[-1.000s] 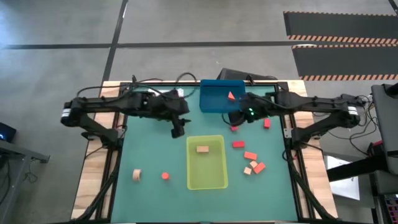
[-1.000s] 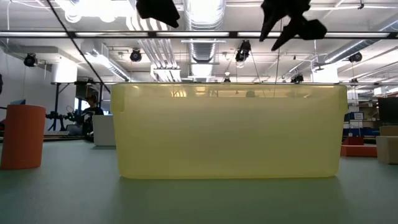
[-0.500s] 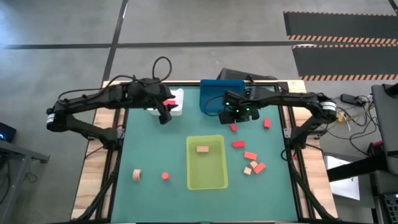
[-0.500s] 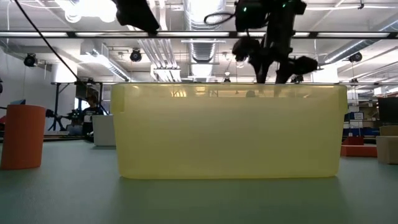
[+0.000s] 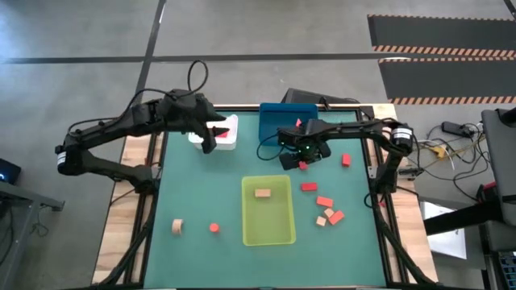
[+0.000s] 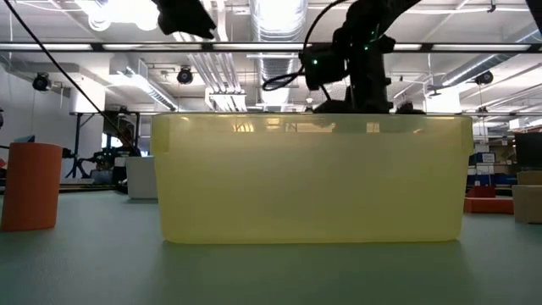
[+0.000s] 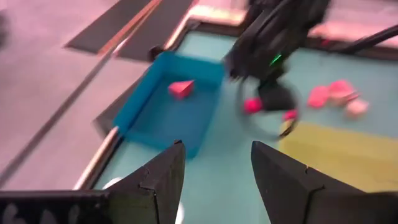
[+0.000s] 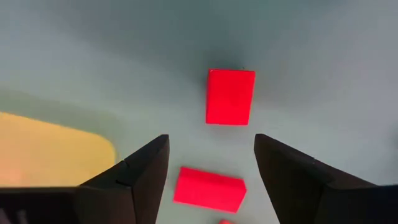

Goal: Sort & place blocks by color
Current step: Put the red half-cylinder block into the white bin

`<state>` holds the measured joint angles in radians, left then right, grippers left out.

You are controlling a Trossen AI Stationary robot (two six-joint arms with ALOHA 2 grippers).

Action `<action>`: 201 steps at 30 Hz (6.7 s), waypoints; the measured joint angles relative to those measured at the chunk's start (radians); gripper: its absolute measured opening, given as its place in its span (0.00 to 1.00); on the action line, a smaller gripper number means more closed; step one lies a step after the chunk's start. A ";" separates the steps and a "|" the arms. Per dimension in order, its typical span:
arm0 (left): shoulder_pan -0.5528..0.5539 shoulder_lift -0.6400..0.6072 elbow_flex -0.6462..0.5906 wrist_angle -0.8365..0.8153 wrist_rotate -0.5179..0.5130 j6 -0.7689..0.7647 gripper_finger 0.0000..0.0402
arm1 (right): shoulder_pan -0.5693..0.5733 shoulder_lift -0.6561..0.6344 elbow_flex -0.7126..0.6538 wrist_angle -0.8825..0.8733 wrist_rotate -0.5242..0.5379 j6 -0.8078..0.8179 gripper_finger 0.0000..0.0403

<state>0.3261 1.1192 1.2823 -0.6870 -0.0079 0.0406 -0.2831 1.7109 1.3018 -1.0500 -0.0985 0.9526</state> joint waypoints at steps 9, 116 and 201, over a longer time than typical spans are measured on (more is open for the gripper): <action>0.022 0.006 -0.001 0.172 0.084 -0.005 0.42 | -0.017 0.058 0.000 0.009 0.045 -0.084 0.58; -0.070 0.157 -0.054 0.511 0.155 0.256 0.65 | -0.112 -0.183 -0.001 1.374 -0.583 0.103 0.31; 0.446 0.728 0.265 -0.535 0.054 0.778 0.43 | -0.160 -0.426 0.000 0.837 -0.473 -0.106 0.56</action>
<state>0.7723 1.8474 1.5478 -1.2222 0.0460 0.8185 -0.4431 1.2850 1.3022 -0.2134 -0.5714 0.8464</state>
